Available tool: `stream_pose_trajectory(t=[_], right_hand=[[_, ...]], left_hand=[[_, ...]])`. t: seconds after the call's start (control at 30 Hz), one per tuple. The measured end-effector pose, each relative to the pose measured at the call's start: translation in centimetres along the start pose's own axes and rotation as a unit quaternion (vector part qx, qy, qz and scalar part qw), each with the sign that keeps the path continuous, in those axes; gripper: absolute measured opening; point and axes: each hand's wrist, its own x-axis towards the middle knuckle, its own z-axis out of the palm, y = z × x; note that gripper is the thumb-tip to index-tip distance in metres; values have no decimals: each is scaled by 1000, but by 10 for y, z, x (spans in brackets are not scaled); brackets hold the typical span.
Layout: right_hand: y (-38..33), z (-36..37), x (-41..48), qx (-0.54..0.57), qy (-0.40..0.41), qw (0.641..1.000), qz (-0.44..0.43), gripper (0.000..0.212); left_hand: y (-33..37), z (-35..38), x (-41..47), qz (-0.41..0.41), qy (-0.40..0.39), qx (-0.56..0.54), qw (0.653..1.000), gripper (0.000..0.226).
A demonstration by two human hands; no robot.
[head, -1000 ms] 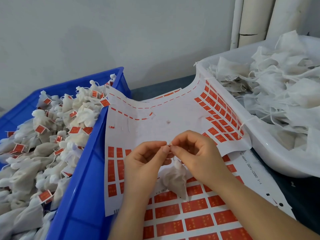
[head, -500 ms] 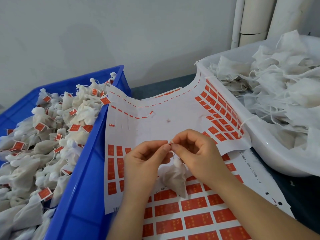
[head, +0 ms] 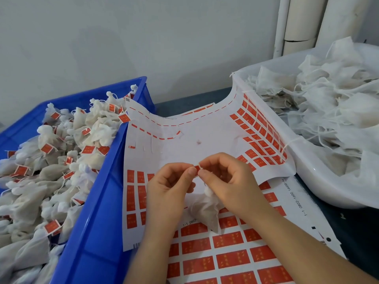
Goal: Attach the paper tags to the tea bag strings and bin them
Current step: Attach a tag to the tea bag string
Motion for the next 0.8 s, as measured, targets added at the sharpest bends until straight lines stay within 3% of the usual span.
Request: stream_pose_trajectory(t=[0.27,0.4,0.53,0.63,0.8], right_hand=[[-1,-2,1,-18,-29,999,22,7],[-4,-6,1,-102,-122,986,42,40],[-5,-10,1,-245,-223,942,45,54],[-6,-11,1,-284,-265,920,49,49],[-3,-8,0,-296,-241,924,31,27]], left_hand=[[-3,0,2,6,26,-28,999,21],[-5,-1,3,-1,54,-41,998,14],[-6,-2,4,-17,70,-51,996,15],[-7,-3,5,-24,71,-58,996,12],[-12,-3,7,-35,76,-53,995,4]])
